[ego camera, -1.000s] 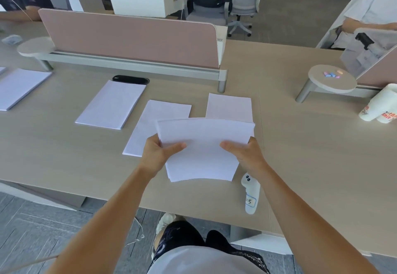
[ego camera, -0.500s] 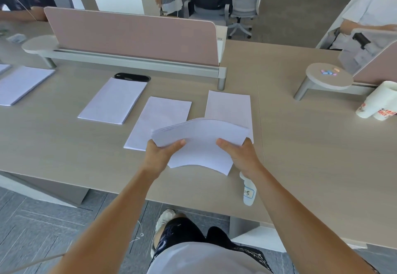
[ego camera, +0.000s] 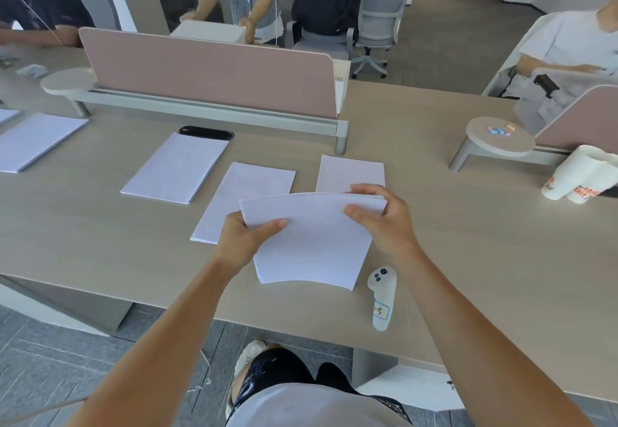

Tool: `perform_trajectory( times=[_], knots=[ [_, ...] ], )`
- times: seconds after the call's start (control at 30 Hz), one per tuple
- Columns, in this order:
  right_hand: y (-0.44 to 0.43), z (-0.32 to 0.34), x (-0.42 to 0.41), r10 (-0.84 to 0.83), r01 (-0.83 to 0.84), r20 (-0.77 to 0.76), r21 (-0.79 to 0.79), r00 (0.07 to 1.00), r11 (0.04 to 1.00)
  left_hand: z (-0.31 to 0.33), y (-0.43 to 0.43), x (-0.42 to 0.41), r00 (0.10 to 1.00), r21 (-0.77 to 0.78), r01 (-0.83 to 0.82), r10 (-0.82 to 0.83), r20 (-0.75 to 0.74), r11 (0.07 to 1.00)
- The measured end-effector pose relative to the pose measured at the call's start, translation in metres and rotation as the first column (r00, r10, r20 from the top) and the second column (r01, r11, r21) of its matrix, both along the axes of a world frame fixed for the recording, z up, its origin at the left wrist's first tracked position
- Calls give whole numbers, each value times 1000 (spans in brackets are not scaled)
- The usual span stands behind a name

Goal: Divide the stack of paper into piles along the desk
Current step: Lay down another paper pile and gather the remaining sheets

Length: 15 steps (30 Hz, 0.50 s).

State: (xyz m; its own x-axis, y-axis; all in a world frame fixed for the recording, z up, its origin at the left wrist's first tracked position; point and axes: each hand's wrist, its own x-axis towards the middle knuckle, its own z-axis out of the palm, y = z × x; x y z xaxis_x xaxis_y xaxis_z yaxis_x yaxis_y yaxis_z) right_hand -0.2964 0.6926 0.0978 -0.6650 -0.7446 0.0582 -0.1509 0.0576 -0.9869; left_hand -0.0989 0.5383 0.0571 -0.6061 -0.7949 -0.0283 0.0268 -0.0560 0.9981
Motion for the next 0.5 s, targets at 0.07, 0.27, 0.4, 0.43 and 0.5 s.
perform_trajectory(
  times=[0.07, 0.27, 0.4, 0.43, 0.5],
  knots=[
    [0, 14, 7, -80, 79, -297, -13, 951, 997, 1, 1, -2, 1000, 8, -13, 13, 2, 1000],
    [-3, 38, 25, 387, 198, -856, 468, 342, 861, 2, 1, -3, 999, 1, -28, 28, 28, 1000],
    [-9, 43, 27, 439, 246, -840, 521, 320, 817, 5, 2, -4, 998, -6, -40, 40, 42, 999],
    [-11, 45, 29, 471, 250, -825, 550, 313, 797, 5, 2, -4, 998, -4, -40, 40, 42, 999],
    [-19, 53, 37, 435, 219, -836, 518, 334, 827, 7, 3, -3, 999, -6, -30, 31, 37, 1000]
  ],
)
